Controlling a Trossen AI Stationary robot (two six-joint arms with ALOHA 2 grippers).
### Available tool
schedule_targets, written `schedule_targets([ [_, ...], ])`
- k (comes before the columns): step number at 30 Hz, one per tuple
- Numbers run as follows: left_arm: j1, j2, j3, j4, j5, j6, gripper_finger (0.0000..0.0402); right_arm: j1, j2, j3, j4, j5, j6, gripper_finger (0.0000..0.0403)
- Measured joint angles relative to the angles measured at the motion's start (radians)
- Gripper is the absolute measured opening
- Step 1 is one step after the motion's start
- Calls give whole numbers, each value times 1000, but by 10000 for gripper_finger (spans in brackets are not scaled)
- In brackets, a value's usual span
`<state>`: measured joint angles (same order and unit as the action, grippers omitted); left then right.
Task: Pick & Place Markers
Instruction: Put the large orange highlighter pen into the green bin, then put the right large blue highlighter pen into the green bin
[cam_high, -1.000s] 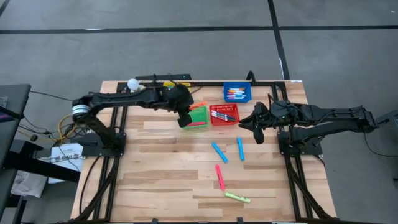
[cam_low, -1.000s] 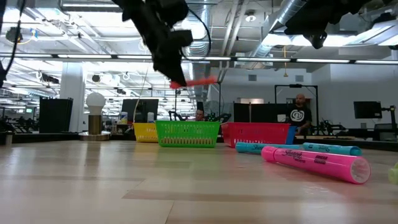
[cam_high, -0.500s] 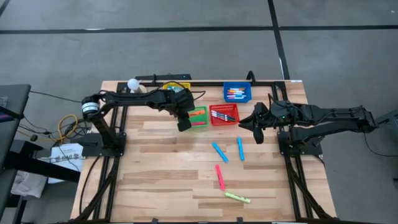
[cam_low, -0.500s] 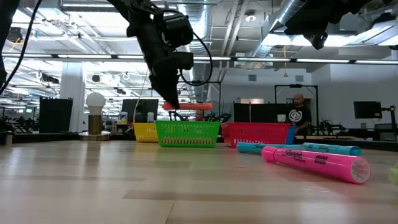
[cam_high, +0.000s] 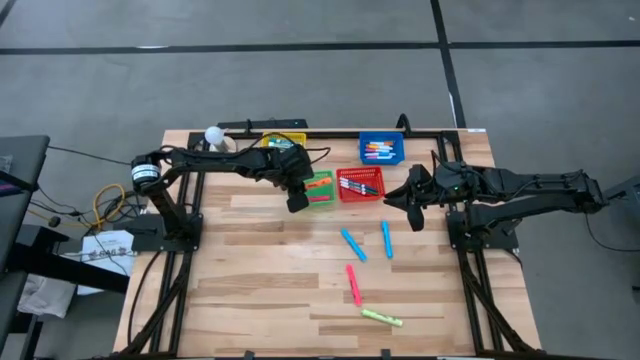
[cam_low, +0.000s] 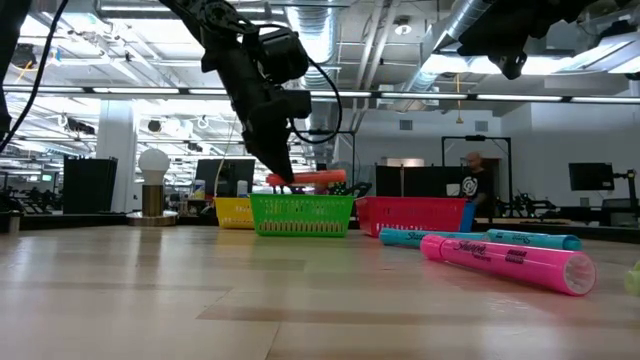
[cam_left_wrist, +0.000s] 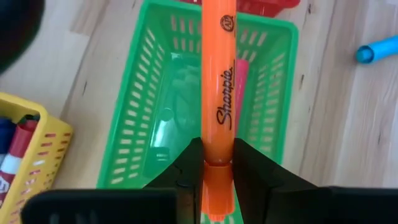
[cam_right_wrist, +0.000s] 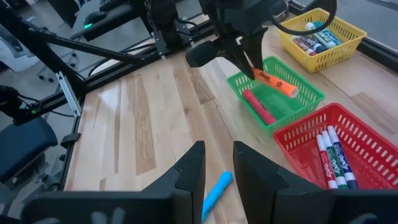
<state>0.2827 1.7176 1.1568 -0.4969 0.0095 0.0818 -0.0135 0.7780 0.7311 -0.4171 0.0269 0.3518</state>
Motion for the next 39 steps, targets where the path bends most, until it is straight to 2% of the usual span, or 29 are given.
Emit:
schedule_targets([
  [7,24,19,-1,5,5,20,61,0,0,0,0,1,15,72],
  [19,33,126,-1,10,44,20,63,0,0,0,6,0,16,72],
  [33,33,135,-2,28,44,52,127,0,0,0,7,0,16,72],
  [36,32,113,0,35,44,49,144,0,0,0,7,0,19,72],
  [39,31,59,1,39,44,36,157,0,0,0,10,-1,102,72],
])
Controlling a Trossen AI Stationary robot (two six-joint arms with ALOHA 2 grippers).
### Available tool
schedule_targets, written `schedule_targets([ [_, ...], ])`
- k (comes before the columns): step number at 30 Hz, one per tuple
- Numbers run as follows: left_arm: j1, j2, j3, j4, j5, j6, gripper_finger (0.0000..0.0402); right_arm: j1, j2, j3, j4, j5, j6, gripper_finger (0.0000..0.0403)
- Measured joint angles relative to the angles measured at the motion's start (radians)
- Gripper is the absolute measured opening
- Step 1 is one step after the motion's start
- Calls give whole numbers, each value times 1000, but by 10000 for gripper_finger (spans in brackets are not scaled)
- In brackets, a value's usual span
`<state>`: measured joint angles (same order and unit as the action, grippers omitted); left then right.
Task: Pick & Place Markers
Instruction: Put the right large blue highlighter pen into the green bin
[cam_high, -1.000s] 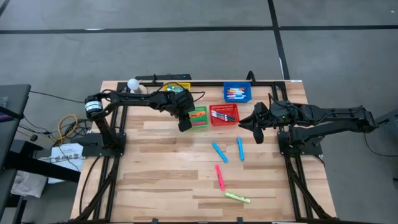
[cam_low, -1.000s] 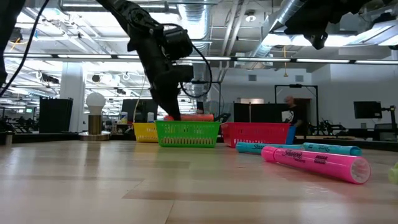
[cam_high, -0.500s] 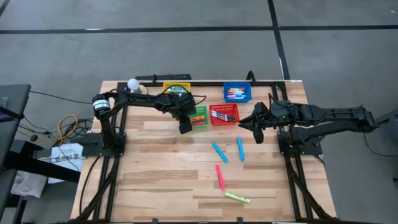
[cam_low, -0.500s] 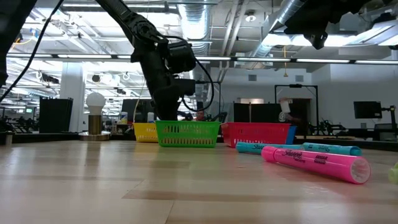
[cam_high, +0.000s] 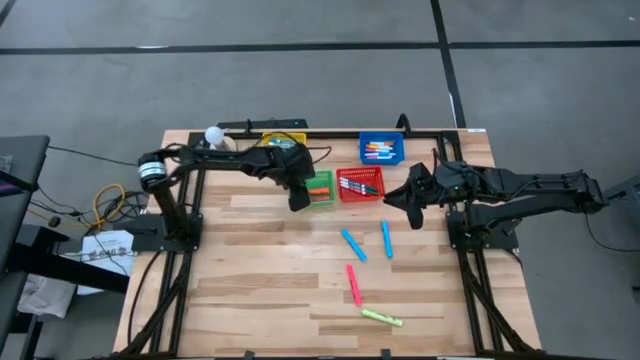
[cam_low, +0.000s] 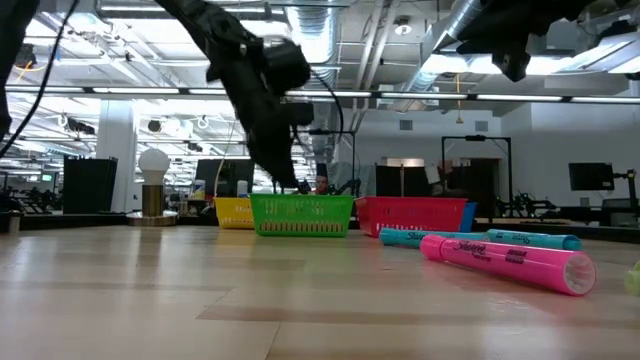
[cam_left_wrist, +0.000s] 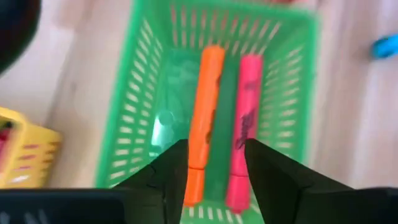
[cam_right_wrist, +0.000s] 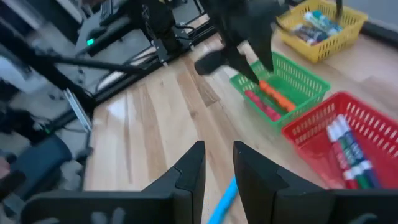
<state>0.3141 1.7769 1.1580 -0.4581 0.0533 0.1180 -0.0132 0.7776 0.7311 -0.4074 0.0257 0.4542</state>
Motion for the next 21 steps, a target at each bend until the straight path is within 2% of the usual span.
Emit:
schedule_targets([
  [3,-5,-80,0,6,0,-27,165,-2,0,0,8,0,66,72],
  [13,-53,-370,0,46,1,-273,163,-2,2,0,59,0,70,72],
  [21,-132,-503,-131,188,-5,-383,159,74,33,7,53,-4,13,72],
])
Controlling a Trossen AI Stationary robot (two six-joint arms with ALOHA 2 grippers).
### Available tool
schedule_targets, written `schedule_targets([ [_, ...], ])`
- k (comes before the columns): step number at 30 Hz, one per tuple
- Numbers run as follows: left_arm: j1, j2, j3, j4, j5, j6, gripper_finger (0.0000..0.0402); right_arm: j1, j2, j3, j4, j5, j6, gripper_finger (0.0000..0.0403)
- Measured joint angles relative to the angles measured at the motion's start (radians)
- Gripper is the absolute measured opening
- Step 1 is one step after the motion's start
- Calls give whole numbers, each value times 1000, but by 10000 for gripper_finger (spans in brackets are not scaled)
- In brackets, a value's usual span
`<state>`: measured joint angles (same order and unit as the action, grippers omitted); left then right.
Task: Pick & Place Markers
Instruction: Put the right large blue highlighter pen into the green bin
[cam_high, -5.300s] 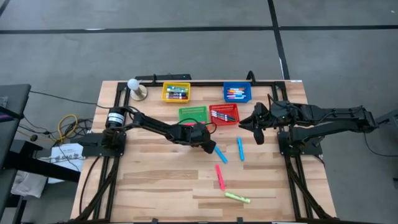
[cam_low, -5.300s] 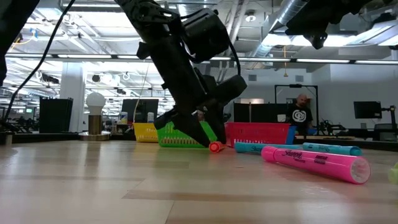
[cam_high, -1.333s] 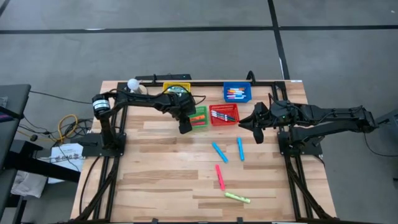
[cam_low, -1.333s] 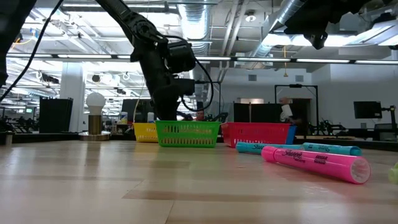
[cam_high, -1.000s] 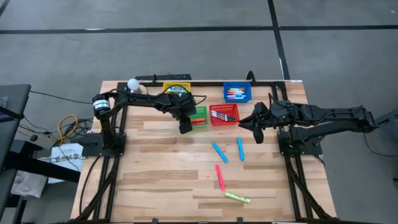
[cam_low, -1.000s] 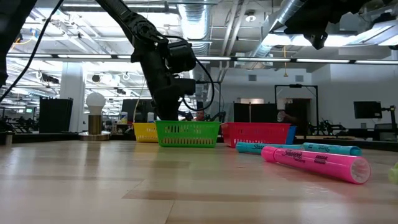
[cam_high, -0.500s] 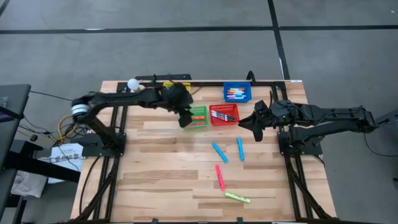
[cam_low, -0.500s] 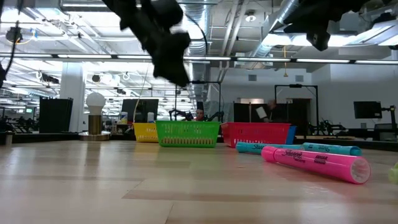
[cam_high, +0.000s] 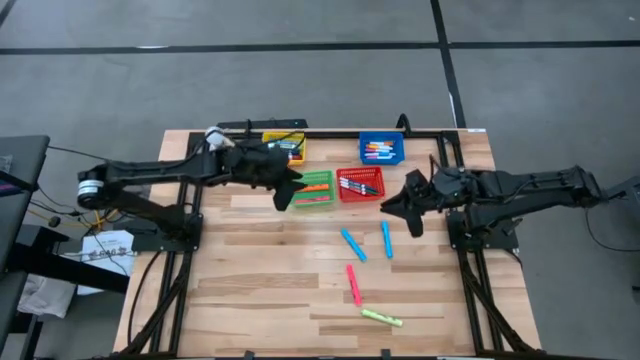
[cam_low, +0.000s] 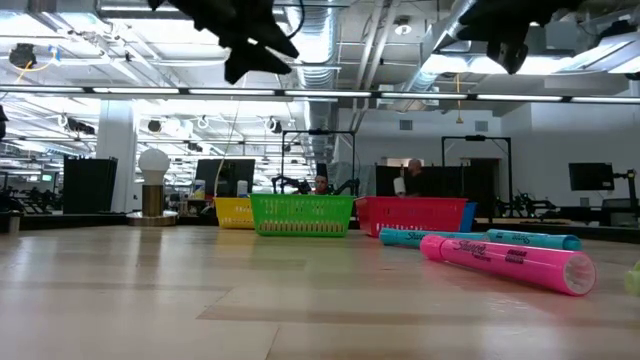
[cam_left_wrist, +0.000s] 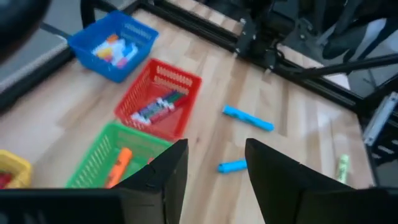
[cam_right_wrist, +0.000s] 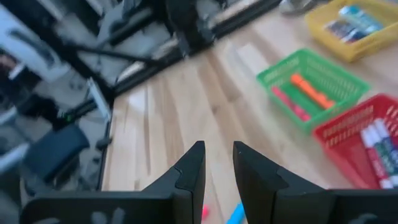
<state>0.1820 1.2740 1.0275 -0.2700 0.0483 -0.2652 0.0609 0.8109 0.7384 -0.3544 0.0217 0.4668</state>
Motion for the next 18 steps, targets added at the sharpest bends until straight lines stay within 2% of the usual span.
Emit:
schedule_targets([
  [5,-11,-48,-133,93,-3,-93,154,68,73,94,-197,0,47,69],
  [11,-11,-78,-262,242,-3,-151,152,95,227,217,-504,2,273,67],
  [14,-11,-77,-291,296,-3,-161,154,94,304,239,-575,3,360,71],
  [18,-11,-77,-315,352,-3,-160,153,94,391,242,-575,-32,404,87],
])
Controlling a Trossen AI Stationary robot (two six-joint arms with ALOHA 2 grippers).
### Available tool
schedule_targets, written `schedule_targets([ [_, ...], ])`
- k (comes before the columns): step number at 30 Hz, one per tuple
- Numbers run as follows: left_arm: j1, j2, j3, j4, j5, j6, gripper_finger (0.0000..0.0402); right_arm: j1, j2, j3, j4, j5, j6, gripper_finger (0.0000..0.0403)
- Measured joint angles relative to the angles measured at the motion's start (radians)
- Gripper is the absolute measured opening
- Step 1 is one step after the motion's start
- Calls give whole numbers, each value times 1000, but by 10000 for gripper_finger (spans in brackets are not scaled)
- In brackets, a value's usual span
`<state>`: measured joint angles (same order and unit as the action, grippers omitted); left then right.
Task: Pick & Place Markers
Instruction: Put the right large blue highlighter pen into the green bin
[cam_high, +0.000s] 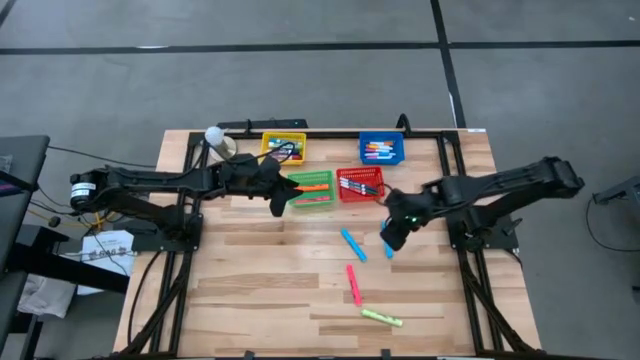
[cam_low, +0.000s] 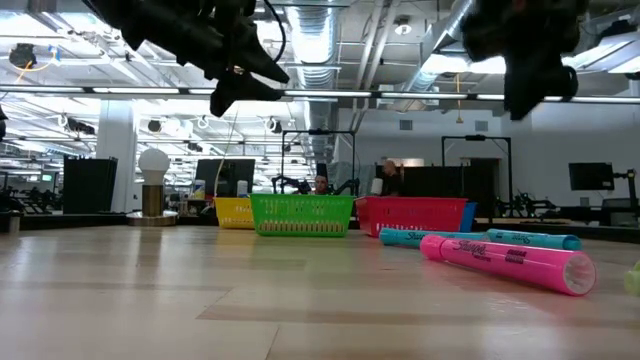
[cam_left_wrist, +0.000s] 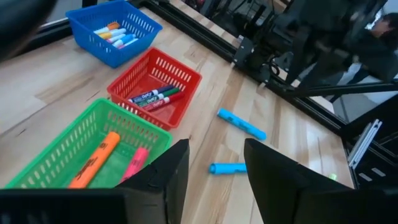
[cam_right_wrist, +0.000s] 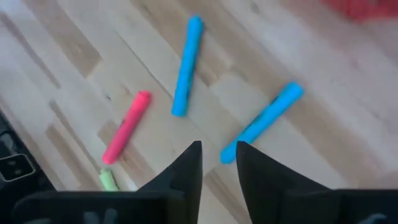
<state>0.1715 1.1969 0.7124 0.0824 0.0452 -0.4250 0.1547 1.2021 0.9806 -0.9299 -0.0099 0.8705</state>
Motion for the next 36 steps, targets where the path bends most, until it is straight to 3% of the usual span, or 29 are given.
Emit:
schedule_targets([
  [8,0,0,-10,32,0,1,154,-6,164,0,-12,-30,144,160],
  [15,0,0,-10,33,0,8,154,2,315,0,-19,-77,153,216],
  [36,0,0,-10,32,0,8,153,0,572,3,87,-129,162,185],
])
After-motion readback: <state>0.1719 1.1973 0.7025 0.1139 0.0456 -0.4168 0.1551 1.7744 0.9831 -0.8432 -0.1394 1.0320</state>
